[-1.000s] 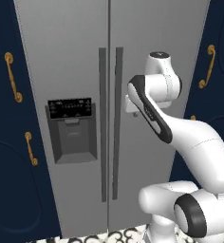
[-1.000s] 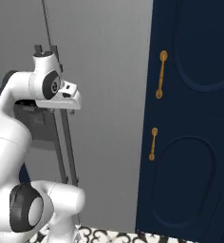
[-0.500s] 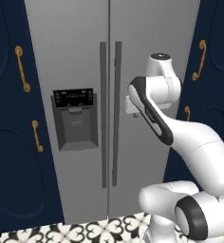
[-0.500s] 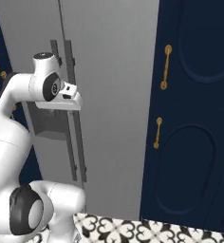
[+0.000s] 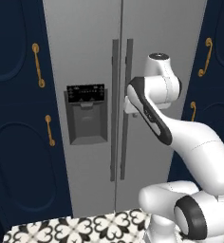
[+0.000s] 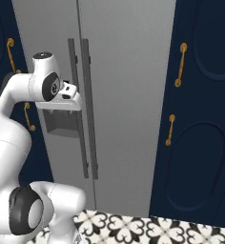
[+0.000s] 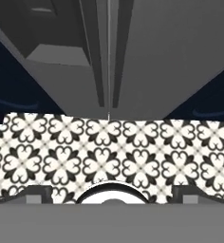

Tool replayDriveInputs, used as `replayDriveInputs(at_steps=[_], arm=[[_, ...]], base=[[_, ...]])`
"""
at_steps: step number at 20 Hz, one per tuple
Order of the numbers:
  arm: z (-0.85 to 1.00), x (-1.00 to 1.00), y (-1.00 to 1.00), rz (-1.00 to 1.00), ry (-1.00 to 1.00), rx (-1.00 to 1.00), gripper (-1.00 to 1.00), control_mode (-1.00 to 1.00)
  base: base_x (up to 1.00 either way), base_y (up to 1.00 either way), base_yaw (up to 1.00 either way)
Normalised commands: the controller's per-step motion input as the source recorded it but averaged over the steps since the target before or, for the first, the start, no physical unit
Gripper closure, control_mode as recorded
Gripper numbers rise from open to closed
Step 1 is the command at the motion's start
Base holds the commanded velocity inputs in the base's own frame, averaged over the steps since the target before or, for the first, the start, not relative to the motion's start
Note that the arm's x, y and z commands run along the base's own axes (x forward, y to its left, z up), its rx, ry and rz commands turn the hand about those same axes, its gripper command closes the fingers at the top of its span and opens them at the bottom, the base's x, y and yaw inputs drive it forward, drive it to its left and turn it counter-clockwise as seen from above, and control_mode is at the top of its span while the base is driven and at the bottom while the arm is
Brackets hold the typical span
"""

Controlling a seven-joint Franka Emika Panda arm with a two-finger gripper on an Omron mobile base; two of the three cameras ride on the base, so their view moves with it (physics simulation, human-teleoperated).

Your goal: Grab a lemon wedge from the fridge and one ice cube from the ice bowl, and put them in the glass of lemonade.

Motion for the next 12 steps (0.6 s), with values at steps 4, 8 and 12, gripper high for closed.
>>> replayDriveInputs(at_steps=[4, 8, 12], arm=[[0.0, 0.0, 0.0, 0.0, 0.0, 0.0, -1.0, 1.0], [0.0, -0.03, 0.0, 0.0, -0.01, 0.0, -1.0, -1.0], [0.01, -0.47, 0.0, 0.0, -0.15, 0.0, -1.0, -1.0]], base=[[-0.35, 0.0, -0.03], [-0.1, 0.0, 0.0], [0.0, 0.0, 0.0]])
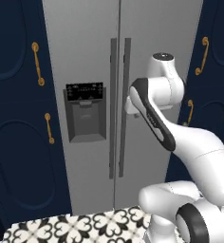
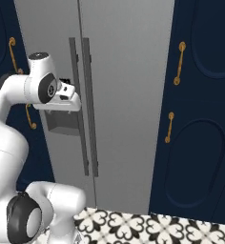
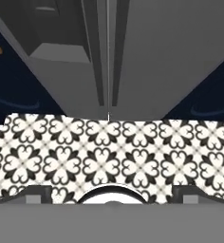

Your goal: Grab a lemon wedge from the fridge and one ice cube from the ice bowl, and put them in the glass of lemonade.

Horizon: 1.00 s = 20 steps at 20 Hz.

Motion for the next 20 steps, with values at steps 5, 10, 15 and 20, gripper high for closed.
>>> replayDriveInputs(at_steps=[5, 10, 15, 20], arm=[[0.33, -0.04, -0.07, 0.0, -0.3, 0.02, -1.0, -1.0], [0.31, 0.9, -0.22, 0.0, -0.22, 0.06, -1.0, -1.0], [-0.03, 0.93, -0.09, 0.06, -0.19, 0.0, -1.0, -1.0], [-0.14, 0.99, -0.03, 0.09, -0.07, 0.0, -1.0, -1.0]], base=[[0.0, 0.0, 0.0], [0.0, 0.0, 0.0], [0.0, 0.0, 0.0], [0.0, 0.0, 0.0]])
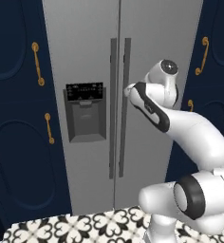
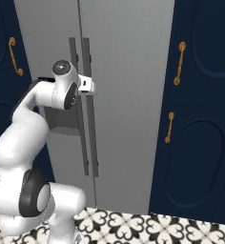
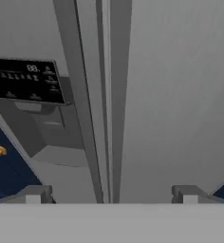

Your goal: Grab a lemon wedge from the fridge and one ice cube from the ice bowl, and put them in the glass of lemonade.

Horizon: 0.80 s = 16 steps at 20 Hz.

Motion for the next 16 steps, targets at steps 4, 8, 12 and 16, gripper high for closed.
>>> replayDriveInputs(at_steps=[4, 8, 12, 16], arm=[[-0.02, 0.82, 0.0, 0.0, 0.0, 0.0, -1.0, -1.0], [-0.04, 0.66, 0.03, 0.0, 0.0, 0.0, -1.0, -1.0], [-0.15, 0.65, 0.05, 0.0, -0.01, 0.0, -1.0, -1.0], [-0.14, 0.62, 0.06, 0.0, -0.13, 0.0, -1.0, -1.0]], base=[[0.0, 0.0, 0.0], [0.0, 0.0, 0.0], [0.0, 0.0, 0.0], [0.0, 0.0, 0.0]])
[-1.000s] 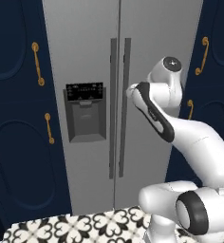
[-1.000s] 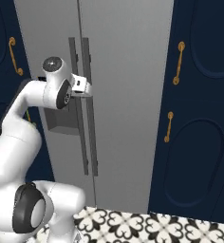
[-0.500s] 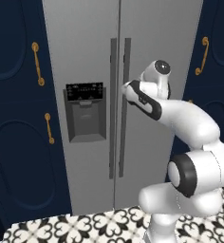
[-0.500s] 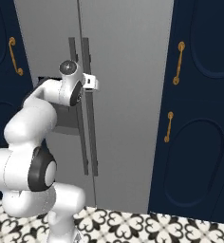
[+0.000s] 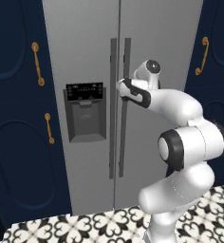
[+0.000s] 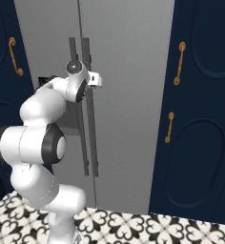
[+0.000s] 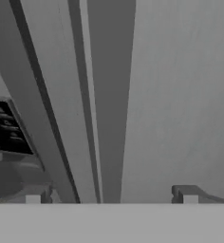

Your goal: Grab a lemon wedge from the fridge and one ice cube from the ice bowl, and put them in the glass of lemonade.

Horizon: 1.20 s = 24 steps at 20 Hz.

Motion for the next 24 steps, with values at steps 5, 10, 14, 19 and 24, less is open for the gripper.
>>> replayDriveInputs(at_steps=[5, 10, 14, 19, 24], arm=[[-0.27, 0.58, 0.03, 0.0, -0.15, 0.0, -1.0, -1.0], [-0.17, 0.65, 0.0, 0.0, -0.05, 0.0, -1.0, -1.0], [-0.08, 0.74, 0.0, 0.0, 0.0, 0.0, -1.0, -1.0], [-0.06, 0.76, 0.0, 0.0, 0.0, 0.0, -1.0, -1.0], [-0.01, 0.22, 0.0, 0.0, 0.0, 0.0, 1.0, -1.0]], base=[[0.0, 0.0, 0.0], [0.0, 0.0, 0.0], [0.0, 0.0, 0.0], [0.0, 0.0, 0.0], [0.0, 0.0, 0.0]])
